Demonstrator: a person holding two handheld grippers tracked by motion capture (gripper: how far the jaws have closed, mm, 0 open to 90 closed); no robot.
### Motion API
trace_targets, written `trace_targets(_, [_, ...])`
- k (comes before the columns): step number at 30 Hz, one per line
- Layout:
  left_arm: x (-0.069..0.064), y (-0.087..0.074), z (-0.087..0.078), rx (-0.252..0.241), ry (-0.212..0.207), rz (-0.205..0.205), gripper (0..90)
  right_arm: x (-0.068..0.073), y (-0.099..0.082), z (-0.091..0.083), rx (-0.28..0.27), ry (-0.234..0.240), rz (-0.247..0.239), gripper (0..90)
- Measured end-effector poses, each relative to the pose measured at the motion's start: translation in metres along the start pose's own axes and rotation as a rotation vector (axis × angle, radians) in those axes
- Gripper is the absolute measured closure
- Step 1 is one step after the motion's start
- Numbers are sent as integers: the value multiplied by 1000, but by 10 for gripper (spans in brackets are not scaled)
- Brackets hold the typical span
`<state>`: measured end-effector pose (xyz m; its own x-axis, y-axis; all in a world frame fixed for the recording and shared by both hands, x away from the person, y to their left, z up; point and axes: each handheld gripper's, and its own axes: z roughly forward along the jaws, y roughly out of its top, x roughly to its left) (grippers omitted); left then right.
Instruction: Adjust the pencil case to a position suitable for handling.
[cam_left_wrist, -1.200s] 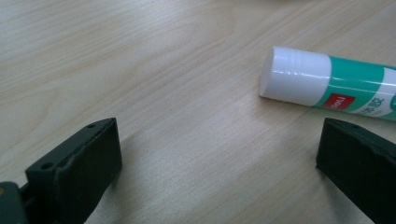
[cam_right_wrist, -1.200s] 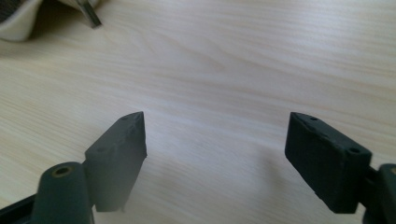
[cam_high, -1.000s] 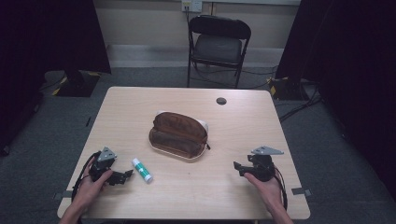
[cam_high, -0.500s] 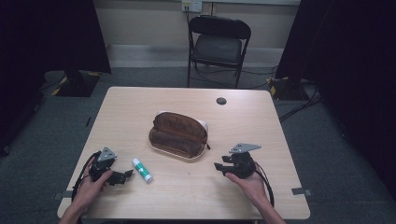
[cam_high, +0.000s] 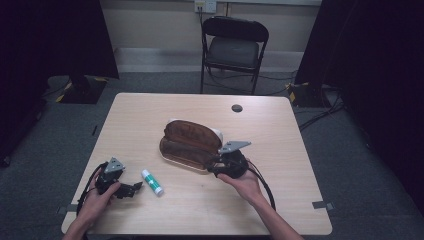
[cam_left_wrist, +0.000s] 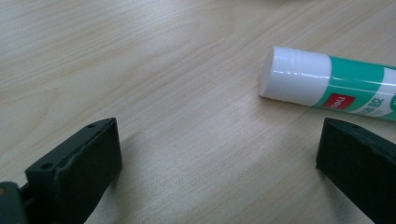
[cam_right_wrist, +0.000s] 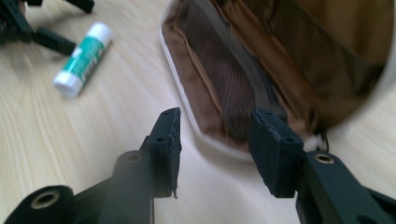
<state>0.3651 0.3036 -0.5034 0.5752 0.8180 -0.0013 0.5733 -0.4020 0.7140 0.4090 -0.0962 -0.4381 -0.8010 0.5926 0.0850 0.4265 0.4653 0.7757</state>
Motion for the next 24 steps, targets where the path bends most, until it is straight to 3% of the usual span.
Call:
trace_targets(5, [0,0,0,0,1,0,0,-1,21,16,-9,4,-27,556])
trace_targets(9, [0,0,0,0,0,0,0,-7,27,32,22,-4,-31,560])
trace_targets(13, [0,0,0,0,0,0,0,-11,35,42,15,-25,-26,575])
trace_targets(24, [0,0,0,0,0,0,0,-16,46,74,53,-10,-27,591])
